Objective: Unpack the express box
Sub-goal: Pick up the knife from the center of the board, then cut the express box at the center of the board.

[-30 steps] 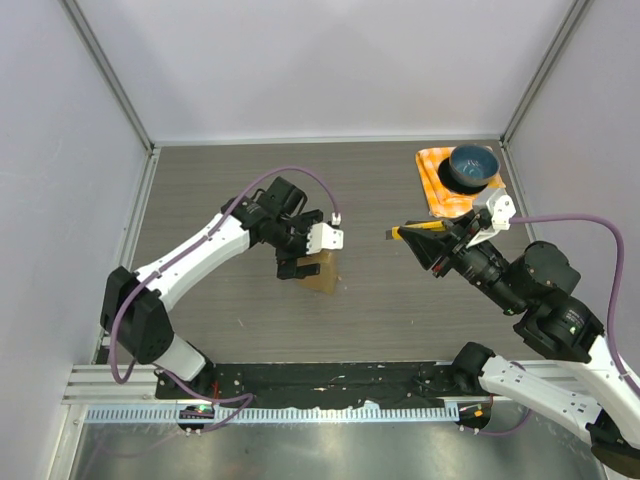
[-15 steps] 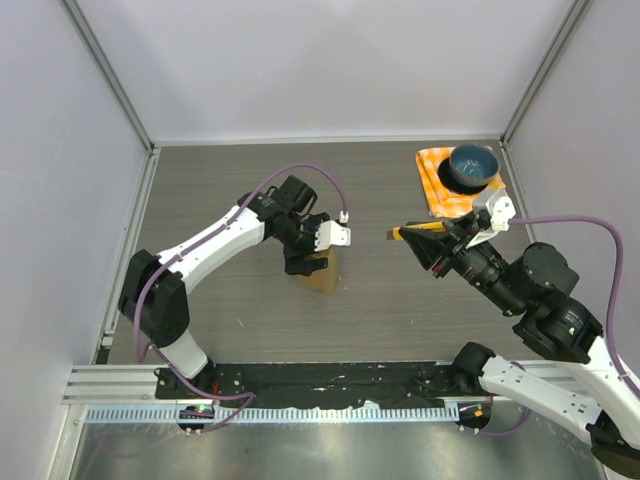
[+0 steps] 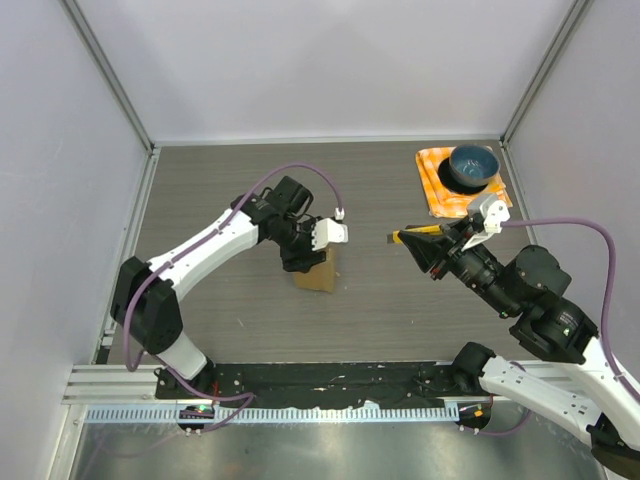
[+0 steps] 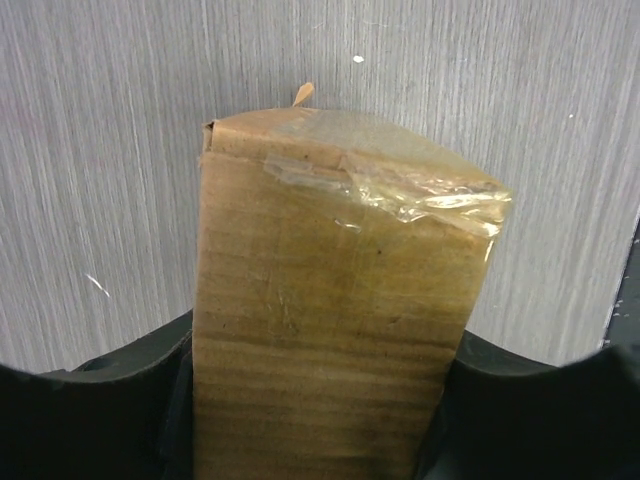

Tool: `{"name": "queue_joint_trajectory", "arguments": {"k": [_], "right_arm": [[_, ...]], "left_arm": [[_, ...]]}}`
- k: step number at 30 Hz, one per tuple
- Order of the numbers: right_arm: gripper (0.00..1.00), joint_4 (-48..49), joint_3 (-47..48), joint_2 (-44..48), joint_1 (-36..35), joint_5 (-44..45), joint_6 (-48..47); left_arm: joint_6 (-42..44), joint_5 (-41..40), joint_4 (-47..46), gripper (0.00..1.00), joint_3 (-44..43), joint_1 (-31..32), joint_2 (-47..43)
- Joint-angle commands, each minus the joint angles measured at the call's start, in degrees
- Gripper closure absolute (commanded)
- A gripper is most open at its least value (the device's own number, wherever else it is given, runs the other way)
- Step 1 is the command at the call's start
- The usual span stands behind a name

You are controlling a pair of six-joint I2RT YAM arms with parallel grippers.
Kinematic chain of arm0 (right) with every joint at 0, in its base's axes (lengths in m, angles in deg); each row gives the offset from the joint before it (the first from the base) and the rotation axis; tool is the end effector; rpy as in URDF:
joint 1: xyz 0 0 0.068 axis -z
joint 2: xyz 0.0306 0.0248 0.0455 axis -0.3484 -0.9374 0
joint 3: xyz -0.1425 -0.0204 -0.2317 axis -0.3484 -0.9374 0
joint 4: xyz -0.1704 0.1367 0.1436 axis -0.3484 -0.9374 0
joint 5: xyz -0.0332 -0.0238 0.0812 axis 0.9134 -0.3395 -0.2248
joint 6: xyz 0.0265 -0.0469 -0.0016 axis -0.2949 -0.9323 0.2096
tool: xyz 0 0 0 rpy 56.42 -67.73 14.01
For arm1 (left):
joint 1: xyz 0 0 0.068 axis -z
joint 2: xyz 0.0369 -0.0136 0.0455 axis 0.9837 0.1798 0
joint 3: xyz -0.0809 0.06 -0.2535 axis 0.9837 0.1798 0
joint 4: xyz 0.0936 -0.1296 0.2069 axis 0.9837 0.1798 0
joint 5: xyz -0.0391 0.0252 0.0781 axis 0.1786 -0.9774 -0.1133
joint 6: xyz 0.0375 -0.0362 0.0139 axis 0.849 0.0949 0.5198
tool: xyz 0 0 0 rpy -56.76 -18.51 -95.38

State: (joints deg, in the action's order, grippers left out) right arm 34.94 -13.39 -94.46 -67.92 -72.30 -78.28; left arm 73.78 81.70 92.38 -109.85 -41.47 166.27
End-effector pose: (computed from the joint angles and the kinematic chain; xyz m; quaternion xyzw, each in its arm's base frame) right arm 0.0754 0.0777 0.4188 -0.2089 0.6487 0.3023 0.6665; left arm 0.2492 -0.2139 0.2744 0.6633 0.6909 -0.1852 0.2197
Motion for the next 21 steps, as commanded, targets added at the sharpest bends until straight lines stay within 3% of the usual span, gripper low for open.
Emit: {"name": "queue_joint_trajectory", "arguments": {"k": [1, 2, 5, 11, 16, 21], "right_arm": [[0.94, 2.19, 0.97, -0.40, -0.19, -0.27, -0.72], [0.99, 2.28, 1.06, -0.67, -0.11, -0.62, -0.99], [0.99, 2.98, 2.20, -3.82, -0.20, -2.20, -1.69], [0.99, 7.98, 3.26, -11.47, -0.20, -9.49, -4.24], [0.99, 16.68, 0.80, -13.59, -0.11, -11.51, -5.82], [0.99, 30.10, -7.61, -15.26, -0.11, -14.07, -5.82]], "left_arm": [[-7.31, -0.66, 1.20, 1.00, -0.77, -0.29, -6.30], [-8.47, -0.31, 1.46, 1.00, -0.77, -0.47, -6.92], [-12.85, 2.23, 3.74, 1.00, -0.77, -1.69, -8.95], [-21.04, 14.97, 10.95, 1.00, -3.84, -6.70, -7.73], [-25.44, 25.07, 14.03, 0.93, -3.06, -11.10, -5.61], [-27.46, 24.83, 10.70, 0.97, 2.56, -12.60, -5.70]]}}
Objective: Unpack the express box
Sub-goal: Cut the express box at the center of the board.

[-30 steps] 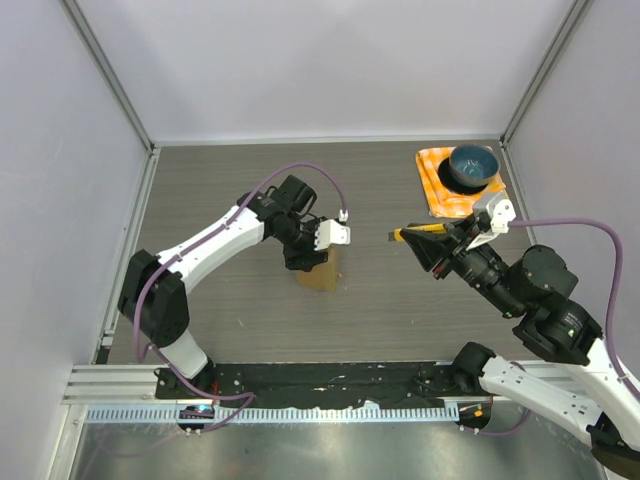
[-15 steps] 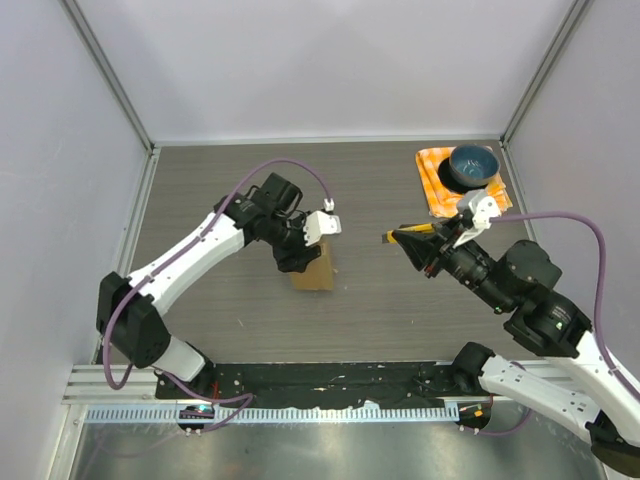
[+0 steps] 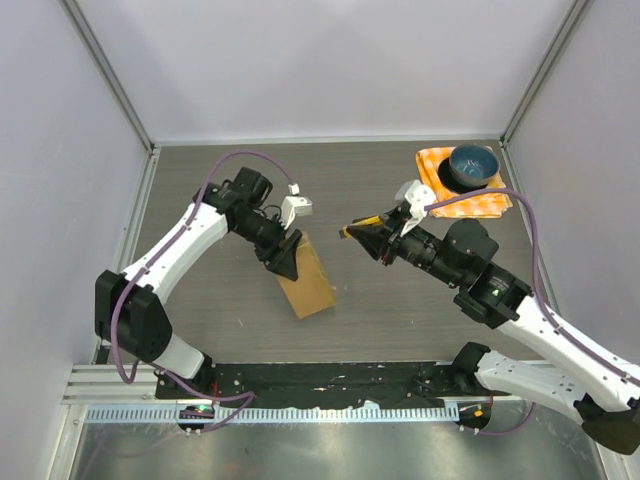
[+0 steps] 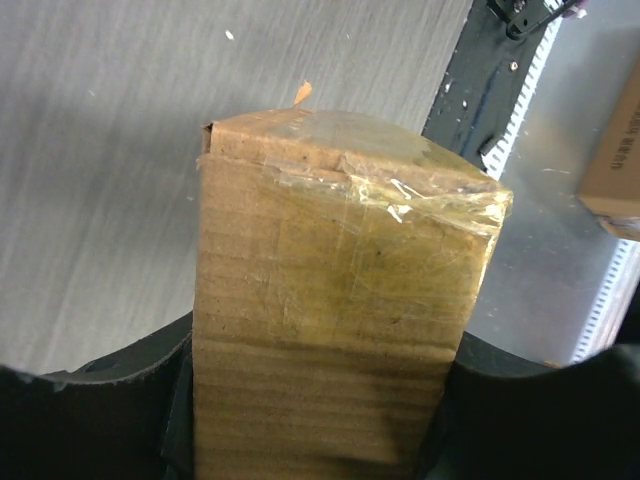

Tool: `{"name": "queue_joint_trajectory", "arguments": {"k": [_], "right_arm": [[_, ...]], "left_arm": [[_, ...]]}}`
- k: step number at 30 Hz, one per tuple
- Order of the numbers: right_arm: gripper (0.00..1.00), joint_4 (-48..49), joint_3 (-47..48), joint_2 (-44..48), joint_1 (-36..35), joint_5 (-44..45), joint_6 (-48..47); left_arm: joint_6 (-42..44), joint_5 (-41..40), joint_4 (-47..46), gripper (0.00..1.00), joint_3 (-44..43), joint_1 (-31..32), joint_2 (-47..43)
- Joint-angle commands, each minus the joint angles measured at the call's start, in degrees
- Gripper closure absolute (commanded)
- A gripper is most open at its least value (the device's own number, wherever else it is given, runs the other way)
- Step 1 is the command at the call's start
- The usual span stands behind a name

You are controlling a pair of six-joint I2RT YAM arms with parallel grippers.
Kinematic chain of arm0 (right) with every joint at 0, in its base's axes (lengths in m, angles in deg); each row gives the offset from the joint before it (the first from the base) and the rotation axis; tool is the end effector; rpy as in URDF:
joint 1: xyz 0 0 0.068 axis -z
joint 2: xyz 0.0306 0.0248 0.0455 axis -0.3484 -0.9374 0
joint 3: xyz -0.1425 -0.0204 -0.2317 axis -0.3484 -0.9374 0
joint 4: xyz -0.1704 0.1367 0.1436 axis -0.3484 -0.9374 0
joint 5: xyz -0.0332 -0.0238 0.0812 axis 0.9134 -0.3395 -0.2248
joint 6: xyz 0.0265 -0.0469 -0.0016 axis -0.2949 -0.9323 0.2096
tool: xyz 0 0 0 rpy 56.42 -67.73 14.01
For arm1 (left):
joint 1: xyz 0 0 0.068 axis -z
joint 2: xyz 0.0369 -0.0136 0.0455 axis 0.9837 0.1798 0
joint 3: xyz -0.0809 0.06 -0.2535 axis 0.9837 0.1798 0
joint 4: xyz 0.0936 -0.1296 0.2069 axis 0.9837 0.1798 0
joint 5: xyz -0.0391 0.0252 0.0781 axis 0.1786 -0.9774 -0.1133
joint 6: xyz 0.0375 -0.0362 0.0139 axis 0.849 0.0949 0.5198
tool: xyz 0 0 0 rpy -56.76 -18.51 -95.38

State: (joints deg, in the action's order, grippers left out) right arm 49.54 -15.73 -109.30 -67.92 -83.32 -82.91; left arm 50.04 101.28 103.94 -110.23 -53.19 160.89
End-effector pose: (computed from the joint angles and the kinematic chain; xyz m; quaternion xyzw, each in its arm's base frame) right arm 0.1250 0.1420 0.3997 -0.3053 0.6274 0.3289 0.6364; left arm 0.2492 -0.1511 0.3019 0.4215 0.8181 -0.3674 0.1342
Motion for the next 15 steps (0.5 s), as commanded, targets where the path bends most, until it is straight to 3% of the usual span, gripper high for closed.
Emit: {"name": "queue_joint_trajectory", "arguments": {"k": [1, 8, 15], "right_arm": [[0.99, 17.46, -6.52, -0.68, -0.11, -3.23, -2.58], [0.99, 33.81, -15.40, -4.63, -1.60, -0.25, -4.17], [0.99, 46.12, -20.77, -10.25, -10.46, 10.39, -9.53]], "left_arm": [[-4.07, 5.33, -1.04, 0.97, 3.55, -0.97, -0.06], [-6.10, 6.65, -4.73, 0.96, 7.42, -1.93, 1.52], [-6.89, 7.18, -5.53, 0.97, 8.65, -2.99, 6.18]]}}
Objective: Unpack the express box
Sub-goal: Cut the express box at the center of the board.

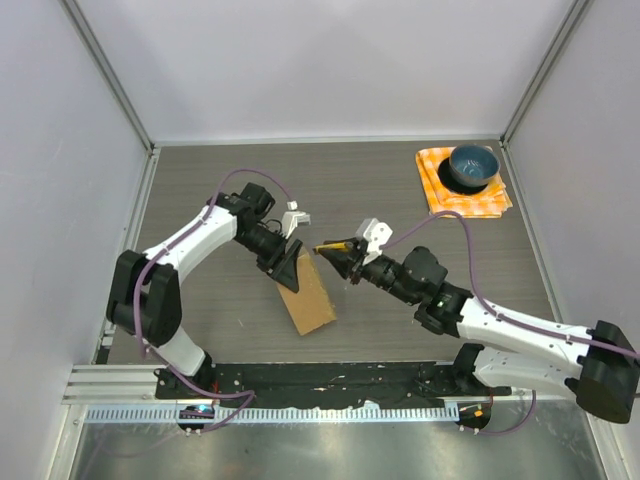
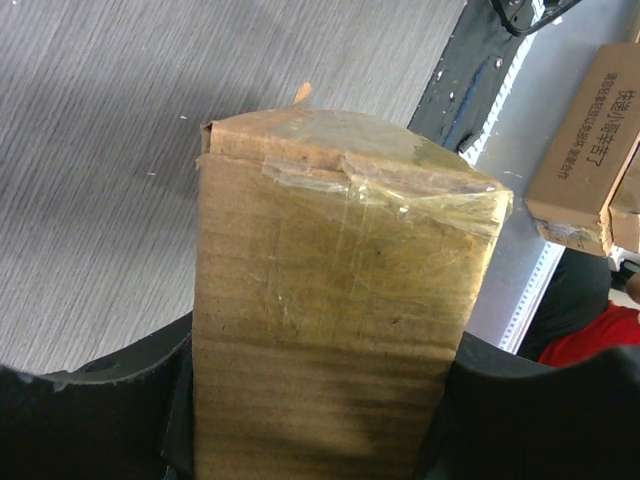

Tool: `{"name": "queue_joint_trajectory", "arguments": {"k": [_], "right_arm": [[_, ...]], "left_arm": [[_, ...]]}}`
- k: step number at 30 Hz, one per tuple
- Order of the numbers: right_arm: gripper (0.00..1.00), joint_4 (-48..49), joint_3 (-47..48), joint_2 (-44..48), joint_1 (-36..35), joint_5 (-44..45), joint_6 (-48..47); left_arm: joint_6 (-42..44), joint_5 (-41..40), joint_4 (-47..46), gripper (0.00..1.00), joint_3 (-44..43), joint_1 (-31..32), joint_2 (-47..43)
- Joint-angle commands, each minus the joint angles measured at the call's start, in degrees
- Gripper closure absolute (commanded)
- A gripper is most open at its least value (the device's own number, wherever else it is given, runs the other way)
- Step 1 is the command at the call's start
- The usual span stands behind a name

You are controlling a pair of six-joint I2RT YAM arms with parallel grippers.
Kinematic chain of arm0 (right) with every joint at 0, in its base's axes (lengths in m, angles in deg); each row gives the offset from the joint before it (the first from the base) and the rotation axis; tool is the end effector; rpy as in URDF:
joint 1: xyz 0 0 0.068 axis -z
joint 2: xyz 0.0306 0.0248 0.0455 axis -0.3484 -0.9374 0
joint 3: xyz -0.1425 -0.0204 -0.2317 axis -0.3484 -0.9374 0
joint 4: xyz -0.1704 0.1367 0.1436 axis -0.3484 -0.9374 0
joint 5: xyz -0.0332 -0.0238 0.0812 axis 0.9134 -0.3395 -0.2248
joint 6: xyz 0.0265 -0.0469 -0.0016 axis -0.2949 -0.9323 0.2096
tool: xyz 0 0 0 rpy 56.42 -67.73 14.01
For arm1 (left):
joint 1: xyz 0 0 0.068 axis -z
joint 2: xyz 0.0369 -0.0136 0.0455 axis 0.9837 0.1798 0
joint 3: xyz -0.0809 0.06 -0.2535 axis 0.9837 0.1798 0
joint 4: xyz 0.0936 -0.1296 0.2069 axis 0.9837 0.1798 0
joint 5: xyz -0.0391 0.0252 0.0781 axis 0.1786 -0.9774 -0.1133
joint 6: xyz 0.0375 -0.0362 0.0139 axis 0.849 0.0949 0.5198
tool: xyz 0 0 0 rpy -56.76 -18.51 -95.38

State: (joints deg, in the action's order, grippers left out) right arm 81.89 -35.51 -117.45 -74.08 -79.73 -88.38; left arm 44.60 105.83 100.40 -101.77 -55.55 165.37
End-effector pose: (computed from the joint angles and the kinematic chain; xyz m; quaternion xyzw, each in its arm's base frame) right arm 0.1360 0.1875 0.3102 -0.3348 0.5798 0.3239 0.6684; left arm 0.2566 -0.1435 0.2433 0.3378 0.8484 -0.4050 0.0444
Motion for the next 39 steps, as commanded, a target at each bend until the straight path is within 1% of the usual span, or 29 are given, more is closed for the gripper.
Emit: {"name": "queue_joint_trajectory", "arguments": {"k": [1, 4, 8, 12, 14, 18, 28, 39], "right_arm": [[0.99, 14.47, -1.17, -3.41, -5.19, 8.73, -4.94], [0.99, 17.73, -2.04, -5.09, -7.03, 10.76, -5.57], [0.99, 22.37, -4.32, -7.55, -7.57, 12.52, -5.13], [0.99, 27.48, -7.05, -9.93, -7.83, 15.07, -4.95], [0.99, 29.15, -7.93, -10.98, -7.83, 15.42, -4.95], [0.99, 32.32, -9.43, -13.44, -7.83, 15.78, -3.90], [0.99, 32.24, -10.13, -11.69, -8.09, 14.46, -2.23], [0.99, 33.55, -10.48, -14.94, -8.45, 14.46, -0.38]], "left_arm": [[-1.71, 2.46, -1.99, 0.97, 0.19, -0.72, 2.14], [-2.15, 2.72, -2.42, 0.98, 0.80, -0.89, 3.11], [-2.50, 2.11, -4.36, 0.99, 2.91, -0.98, 3.29], [-1.10, 0.53, -4.80, 0.99, 4.23, -1.07, 3.55], [-0.05, -1.13, -4.89, 0.99, 4.94, -1.07, 3.64], [0.66, -1.85, -5.15, 1.00, 5.82, -1.25, 4.25], [-0.13, -3.43, -7.00, 0.99, 6.35, -1.25, 4.25], [-0.22, -3.78, -7.17, 1.00, 6.43, -1.24, 3.99]]}}
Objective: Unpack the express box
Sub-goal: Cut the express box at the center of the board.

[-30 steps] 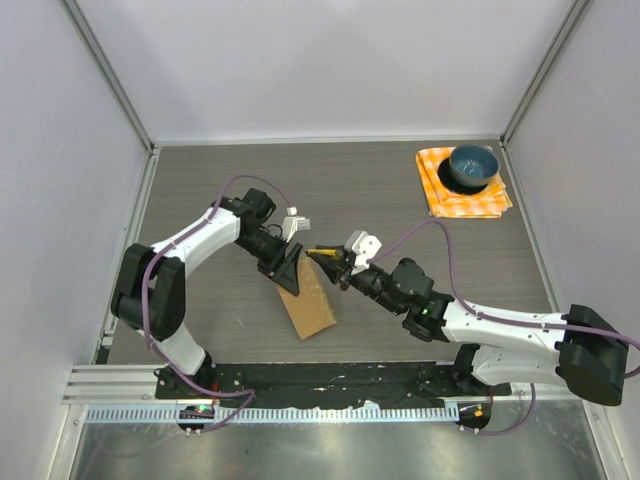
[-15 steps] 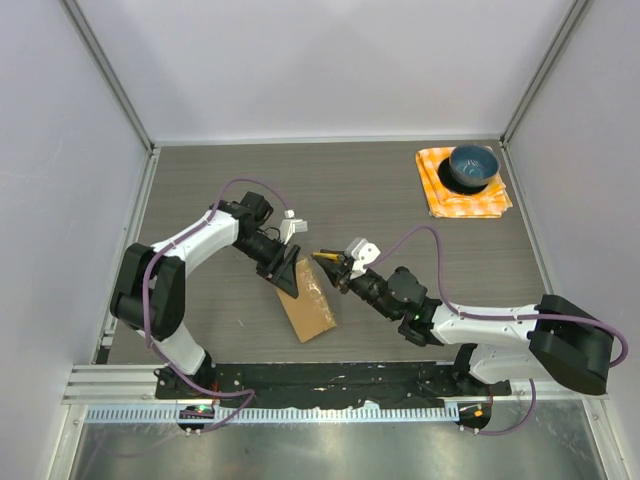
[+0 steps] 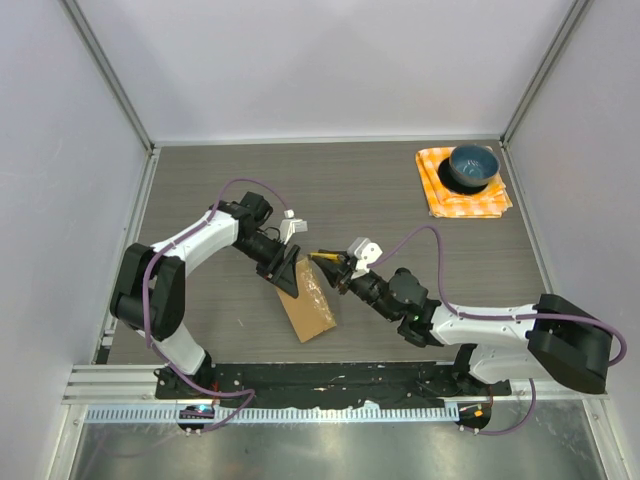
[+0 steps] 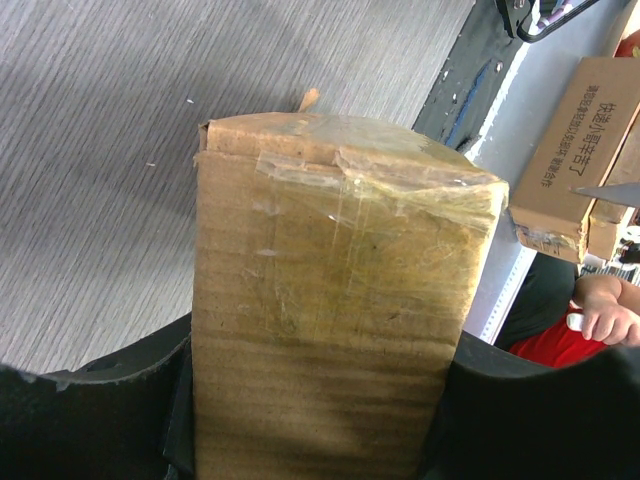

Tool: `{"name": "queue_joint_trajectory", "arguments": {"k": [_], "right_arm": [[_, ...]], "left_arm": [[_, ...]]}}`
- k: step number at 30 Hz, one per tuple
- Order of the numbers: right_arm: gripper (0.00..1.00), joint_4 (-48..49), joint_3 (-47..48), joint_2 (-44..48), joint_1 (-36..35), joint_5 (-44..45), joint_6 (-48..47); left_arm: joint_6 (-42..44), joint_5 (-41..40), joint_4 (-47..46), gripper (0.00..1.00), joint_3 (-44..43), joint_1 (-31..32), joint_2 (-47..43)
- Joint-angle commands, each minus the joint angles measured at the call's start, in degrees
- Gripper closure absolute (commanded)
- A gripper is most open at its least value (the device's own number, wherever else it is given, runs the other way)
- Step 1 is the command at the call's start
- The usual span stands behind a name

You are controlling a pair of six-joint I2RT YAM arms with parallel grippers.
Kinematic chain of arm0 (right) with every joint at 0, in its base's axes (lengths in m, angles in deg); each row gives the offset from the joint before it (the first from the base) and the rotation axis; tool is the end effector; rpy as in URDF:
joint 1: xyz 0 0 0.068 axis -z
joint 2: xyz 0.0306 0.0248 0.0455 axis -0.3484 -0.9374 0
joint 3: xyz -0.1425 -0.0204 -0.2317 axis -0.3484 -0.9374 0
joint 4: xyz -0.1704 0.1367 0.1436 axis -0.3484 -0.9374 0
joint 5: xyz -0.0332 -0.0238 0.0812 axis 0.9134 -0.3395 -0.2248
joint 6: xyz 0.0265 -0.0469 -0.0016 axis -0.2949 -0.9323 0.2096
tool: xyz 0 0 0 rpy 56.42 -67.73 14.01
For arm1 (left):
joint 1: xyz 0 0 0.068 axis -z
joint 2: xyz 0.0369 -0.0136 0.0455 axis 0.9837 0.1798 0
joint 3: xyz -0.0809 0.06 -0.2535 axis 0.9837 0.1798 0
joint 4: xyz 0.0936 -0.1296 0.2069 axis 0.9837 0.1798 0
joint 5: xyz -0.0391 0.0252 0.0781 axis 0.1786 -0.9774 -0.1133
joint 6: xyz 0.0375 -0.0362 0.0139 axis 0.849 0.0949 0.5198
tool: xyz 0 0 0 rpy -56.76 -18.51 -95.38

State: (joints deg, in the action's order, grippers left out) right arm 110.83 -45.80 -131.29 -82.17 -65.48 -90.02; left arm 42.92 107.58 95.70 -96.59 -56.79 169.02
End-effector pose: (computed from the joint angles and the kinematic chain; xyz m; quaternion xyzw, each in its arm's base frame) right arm 0.1250 0.2174 0.2488 -0.2841 0.5728 0.3016 0.7073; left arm 0.2603 -0.1390 0.2043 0.3017 0.8572 -0.4173 0.0085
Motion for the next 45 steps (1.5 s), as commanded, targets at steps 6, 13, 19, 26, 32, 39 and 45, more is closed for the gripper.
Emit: {"name": "queue_joint_trajectory", "arguments": {"k": [6, 13, 19, 26, 32, 39, 45], "right_arm": [[0.99, 4.70, -0.28, -1.98, -0.36, 0.47, 1.34], [0.99, 4.71, -0.01, -3.04, -0.36, 0.30, 1.61], [0.99, 4.79, 0.25, -4.18, -0.45, 0.38, 1.78], [0.99, 3.21, 0.95, -4.97, -0.36, 1.00, 0.64], [0.99, -1.09, 2.71, -6.47, -0.27, 0.56, 0.38], [0.99, -9.77, 5.08, -7.52, -0.36, 0.65, -0.15], [0.99, -18.39, 7.72, -6.21, -0.36, 1.08, 0.73]], "left_arm": [[1.47, -5.53, -2.56, 1.00, 1.25, 0.09, 0.34], [1.55, -5.44, -2.39, 1.00, 1.25, 0.00, 0.08], [1.99, -5.27, -2.12, 1.00, 1.25, 0.00, -0.10], [2.26, -4.83, -1.51, 1.00, 1.17, 0.09, -0.36], [2.26, -4.30, -0.54, 1.00, 0.38, 0.00, -0.63], [2.61, -3.42, 1.04, 1.00, -1.38, 0.00, -1.51], [2.87, -3.51, 1.92, 1.00, -2.70, 0.00, -3.26]]}}
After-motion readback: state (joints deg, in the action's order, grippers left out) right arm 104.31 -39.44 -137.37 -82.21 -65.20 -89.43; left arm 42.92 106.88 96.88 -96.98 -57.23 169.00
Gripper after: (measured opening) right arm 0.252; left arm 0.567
